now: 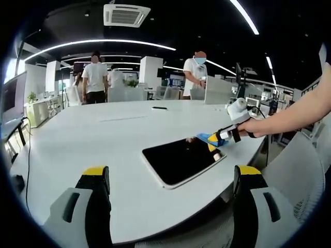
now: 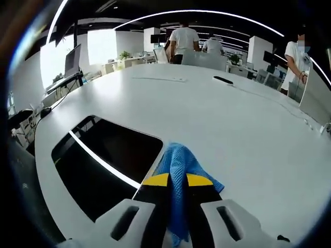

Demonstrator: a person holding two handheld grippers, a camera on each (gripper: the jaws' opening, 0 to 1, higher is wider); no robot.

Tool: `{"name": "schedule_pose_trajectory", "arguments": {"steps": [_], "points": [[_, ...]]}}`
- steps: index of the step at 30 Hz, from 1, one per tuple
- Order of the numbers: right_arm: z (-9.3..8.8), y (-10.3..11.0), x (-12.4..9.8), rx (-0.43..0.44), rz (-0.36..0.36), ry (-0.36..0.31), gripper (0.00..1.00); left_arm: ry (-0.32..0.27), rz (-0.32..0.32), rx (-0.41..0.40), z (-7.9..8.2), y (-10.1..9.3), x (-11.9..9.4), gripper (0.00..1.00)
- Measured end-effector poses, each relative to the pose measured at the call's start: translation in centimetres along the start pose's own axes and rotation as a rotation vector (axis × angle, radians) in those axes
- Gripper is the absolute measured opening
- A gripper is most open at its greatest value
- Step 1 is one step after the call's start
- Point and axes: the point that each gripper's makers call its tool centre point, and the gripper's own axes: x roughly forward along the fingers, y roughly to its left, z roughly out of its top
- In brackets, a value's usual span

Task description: Wipe the mirror surface with the cleaning cloth until all visible marks leave the cleaned area.

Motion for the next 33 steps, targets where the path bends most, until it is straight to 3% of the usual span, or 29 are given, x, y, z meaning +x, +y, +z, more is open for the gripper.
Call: {"name": "schedule_pose_trajectory", "arguments": {"steps": [5, 8, 11, 15, 18, 28, 33], "points": [[0.1, -0.3, 0.3, -0.003, -0.012, 0.011, 0.03, -0.004, 0.002, 0.0, 0.1, 0.1, 0.0, 0.99], [2.4, -1.1, 0.0, 0.131, -0.028, -0.081, 0.03, -0.008, 0.003, -0.001, 0.1, 0.1, 0.0, 0.99], [4.7, -0.1, -1.0, 0.195, -0.011, -0.129, 0.02, -0.01, 0.004, -0.002, 0.2, 0.2, 0.0, 0.99], [6.0, 0.7, -1.0, 0.132, -0.011, -0.127, 0.02, -0.006, 0.002, -0.003, 0.1, 0.2, 0.0, 0.99], [5.7, 2.1, -0.3, 0.118, 0.005, -0.116, 0.02, -0.004, 0.001, -0.003, 0.1, 0.1, 0.0, 0.99], [3.7, 3.5, 2.7, 0.103, 0.019, -0.013, 0.02, 0.01, -0.001, -0.005, -0.2, 0.1, -0.1, 0.99], [3.7, 3.7, 2.6, 0.087, 0.023, -0.012, 0.02, 0.011, 0.004, -0.004, -0.2, 0.1, -0.1, 0.99]]}}
